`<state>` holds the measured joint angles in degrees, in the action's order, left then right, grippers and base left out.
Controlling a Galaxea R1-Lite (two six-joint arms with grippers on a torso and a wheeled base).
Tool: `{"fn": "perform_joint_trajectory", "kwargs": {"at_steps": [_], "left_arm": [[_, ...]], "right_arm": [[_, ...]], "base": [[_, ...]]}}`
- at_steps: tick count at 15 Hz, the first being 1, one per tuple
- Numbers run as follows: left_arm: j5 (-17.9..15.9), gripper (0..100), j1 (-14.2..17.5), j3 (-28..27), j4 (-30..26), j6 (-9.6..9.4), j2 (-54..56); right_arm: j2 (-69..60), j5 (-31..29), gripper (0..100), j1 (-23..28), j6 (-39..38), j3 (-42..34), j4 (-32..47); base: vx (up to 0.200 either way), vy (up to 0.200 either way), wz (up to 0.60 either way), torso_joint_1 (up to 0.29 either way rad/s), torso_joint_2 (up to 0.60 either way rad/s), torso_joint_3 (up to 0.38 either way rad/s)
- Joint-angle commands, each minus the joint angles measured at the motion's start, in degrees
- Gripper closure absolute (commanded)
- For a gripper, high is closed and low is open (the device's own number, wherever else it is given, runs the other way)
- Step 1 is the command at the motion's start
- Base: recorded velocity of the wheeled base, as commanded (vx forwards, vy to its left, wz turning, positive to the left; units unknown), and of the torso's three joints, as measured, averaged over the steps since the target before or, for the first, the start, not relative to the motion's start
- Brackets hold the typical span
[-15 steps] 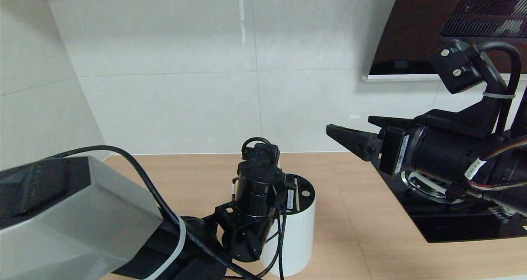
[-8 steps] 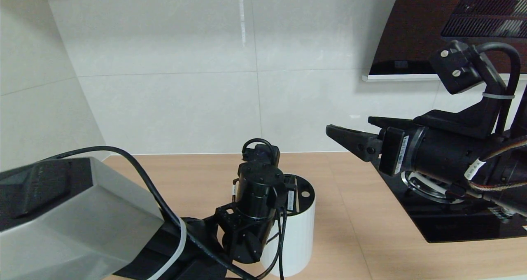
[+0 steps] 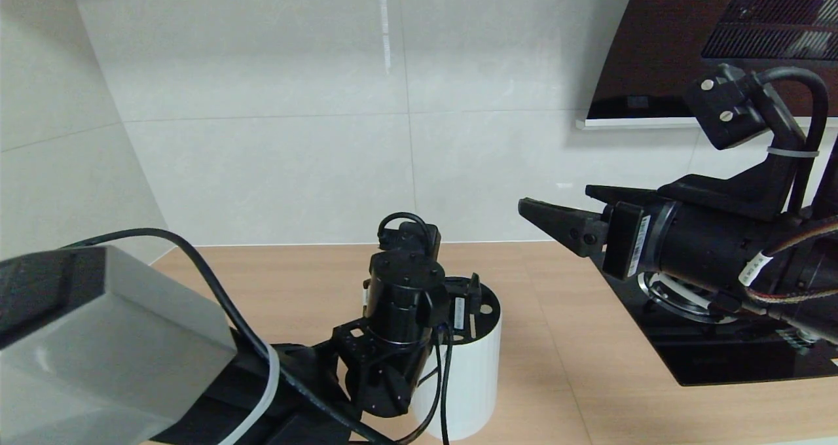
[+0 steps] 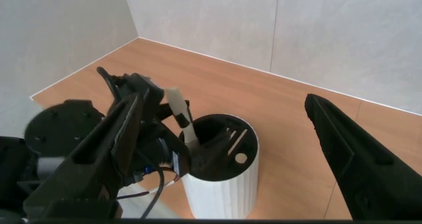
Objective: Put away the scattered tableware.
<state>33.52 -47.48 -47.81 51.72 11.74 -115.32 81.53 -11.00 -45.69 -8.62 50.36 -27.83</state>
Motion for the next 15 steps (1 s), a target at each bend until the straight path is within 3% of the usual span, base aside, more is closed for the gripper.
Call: {"fn": "perform_joint_trajectory", "kwargs": {"at_steps": [1, 4, 6, 8, 9, 10, 11, 13, 15], "left_arm": [[0.0, 0, -0.1, 0.9, 0.0, -1.19, 7.4], [-1.3, 0, -0.1, 2.7, -0.1, -3.65, 17.2], [-5.0, 0, 0.3, 5.4, -1.1, -6.29, 25.9], [-6.2, 0, 4.2, 9.1, -3.4, -7.96, 34.2], [-6.4, 0, 4.4, 9.3, -3.5, -8.05, 34.7], [-11.9, 0, 7.7, 11.7, -3.8, -8.05, 41.6], [-13.7, 0, 9.2, 14.7, -3.9, -8.05, 45.4], [-14.1, 0, 13.3, 20.5, -7.3, -8.31, 55.2], [-14.1, 0, 16.7, 21.7, -15.5, -8.49, 65.7]], "right_arm": [[-0.1, 0.0, 0, 0.1, 0.0, 0.0, 0.0], [-0.1, -0.1, 0, 0.2, 0.0, 0.1, 0.0], [-0.4, -0.1, 0, 2.7, 0.2, 0.4, -0.4], [-2.3, -0.1, 0, 5.2, 2.7, 0.1, -0.5], [-2.6, -0.1, 0, 5.3, 3.0, 0.0, -0.5], [-5.9, -0.6, 0, 7.3, 7.4, -1.4, -1.3], [-9.1, -0.5, 0, 9.0, 8.4, -2.7, -1.9], [-17.9, -0.3, 0, 14.6, 8.6, -7.9, -0.9], [-25.8, 0.0, 0, 19.2, 9.2, -15.1, -0.4]], "base": [[0.000, 0.000, 0.00, 0.000, 0.00, 0.000], [0.000, 0.000, 0.00, 0.000, 0.00, 0.000], [0.000, 0.000, 0.00, 0.000, 0.00, 0.000], [0.000, 0.000, 0.00, 0.000, 0.00, 0.000], [0.000, 0.000, 0.00, 0.000, 0.00, 0.000], [0.000, 0.000, 0.00, 0.000, 0.00, 0.000], [0.000, 0.000, 0.00, 0.000, 0.00, 0.000], [0.000, 0.000, 0.00, 0.000, 0.00, 0.000], [0.000, 0.000, 0.00, 0.000, 0.00, 0.000]]}}
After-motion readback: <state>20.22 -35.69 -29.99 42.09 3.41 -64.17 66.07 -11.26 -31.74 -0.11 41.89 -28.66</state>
